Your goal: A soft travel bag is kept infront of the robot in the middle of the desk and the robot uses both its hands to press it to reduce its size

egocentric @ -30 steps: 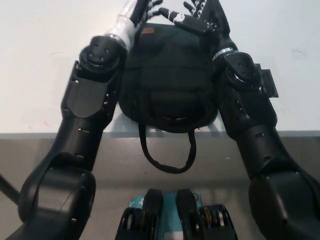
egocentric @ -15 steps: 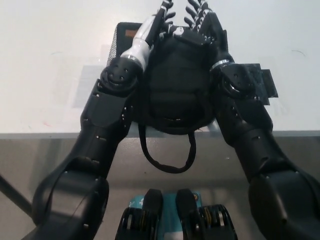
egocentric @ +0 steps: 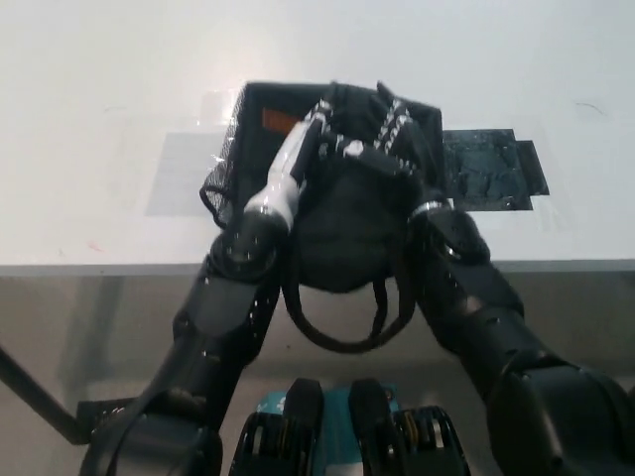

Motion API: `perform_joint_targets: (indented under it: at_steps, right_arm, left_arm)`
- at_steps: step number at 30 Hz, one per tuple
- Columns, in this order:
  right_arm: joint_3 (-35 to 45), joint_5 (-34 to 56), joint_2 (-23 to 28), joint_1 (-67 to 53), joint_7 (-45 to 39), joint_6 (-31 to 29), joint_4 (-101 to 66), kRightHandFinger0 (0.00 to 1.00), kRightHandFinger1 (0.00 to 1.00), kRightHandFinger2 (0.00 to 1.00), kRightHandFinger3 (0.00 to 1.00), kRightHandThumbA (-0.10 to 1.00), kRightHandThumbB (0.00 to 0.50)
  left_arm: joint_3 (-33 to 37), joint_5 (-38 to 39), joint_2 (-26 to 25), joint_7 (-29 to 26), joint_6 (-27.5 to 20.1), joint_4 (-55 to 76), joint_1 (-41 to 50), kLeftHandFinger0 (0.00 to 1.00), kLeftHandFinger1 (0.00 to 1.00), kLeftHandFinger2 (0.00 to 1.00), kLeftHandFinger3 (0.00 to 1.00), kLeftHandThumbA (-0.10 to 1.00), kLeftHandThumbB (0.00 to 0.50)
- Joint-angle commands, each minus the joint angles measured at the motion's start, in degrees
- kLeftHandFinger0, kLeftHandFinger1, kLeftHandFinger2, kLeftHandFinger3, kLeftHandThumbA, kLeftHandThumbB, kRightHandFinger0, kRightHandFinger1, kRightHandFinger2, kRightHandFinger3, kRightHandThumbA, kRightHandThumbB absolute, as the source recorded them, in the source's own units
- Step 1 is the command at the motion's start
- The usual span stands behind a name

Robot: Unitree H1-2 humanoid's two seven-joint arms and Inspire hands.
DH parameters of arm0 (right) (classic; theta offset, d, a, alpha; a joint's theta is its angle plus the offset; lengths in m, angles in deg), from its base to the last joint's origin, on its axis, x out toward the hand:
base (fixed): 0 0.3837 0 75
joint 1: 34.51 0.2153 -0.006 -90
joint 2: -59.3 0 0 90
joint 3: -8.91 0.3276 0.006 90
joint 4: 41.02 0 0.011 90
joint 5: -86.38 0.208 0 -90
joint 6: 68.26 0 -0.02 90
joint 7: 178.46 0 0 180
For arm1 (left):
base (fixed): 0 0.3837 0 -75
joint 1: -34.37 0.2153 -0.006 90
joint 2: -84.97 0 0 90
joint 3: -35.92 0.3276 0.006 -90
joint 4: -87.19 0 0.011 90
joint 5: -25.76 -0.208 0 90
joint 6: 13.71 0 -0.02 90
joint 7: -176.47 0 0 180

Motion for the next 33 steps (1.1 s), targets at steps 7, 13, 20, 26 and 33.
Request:
perform_joint_targets:
  at_steps: [7, 13, 20, 26, 33]
  right_arm:
    - [-1.5, -0.8, -2.1, -3.2, 1.1, 1.3, 4.7, 1.0, 1.0, 1.0, 1.0, 1.0, 0.23]
    - [1.5, 2.6, -2.0, -2.9, -1.5, 2.2, 4.5, 1.0, 1.0, 1.0, 1.0, 1.0, 0.241]
    - [6.1, 6.5, -0.2, -1.5, -3.9, 2.6, 3.5, 1.0, 1.0, 1.0, 1.0, 1.0, 0.268]
    - [12.1, 11.0, 1.3, 0.4, -6.9, 3.6, 2.5, 1.0, 1.0, 1.0, 1.0, 1.0, 0.265]
    - [17.9, 15.2, 3.5, 2.4, -10.4, 6.7, 1.1, 1.0, 1.0, 1.0, 1.0, 1.0, 0.241]
  left_arm:
    - [1.4, -0.9, 0.0, -2.9, -4.5, -11.3, 2.9, 1.0, 1.0, 1.0, 1.0, 1.0, 0.282]
    - [-5.8, 7.7, -0.2, 2.8, -4.6, -13.1, 3.0, 1.0, 1.0, 1.0, 1.0, 1.0, 0.303]
    - [-18.7, 18.3, -1.9, 9.8, 0.0, -11.7, 1.5, 1.0, 1.0, 1.0, 1.0, 1.0, 0.303]
    - [-23.9, 22.4, -4.5, 14.5, 5.1, -8.5, 0.5, 1.0, 1.0, 1.0, 1.0, 1.0, 0.299]
    - [-28.8, 28.0, -7.4, 18.1, 13.4, -2.5, -0.3, 1.0, 1.0, 1.0, 1.0, 1.0, 0.272]
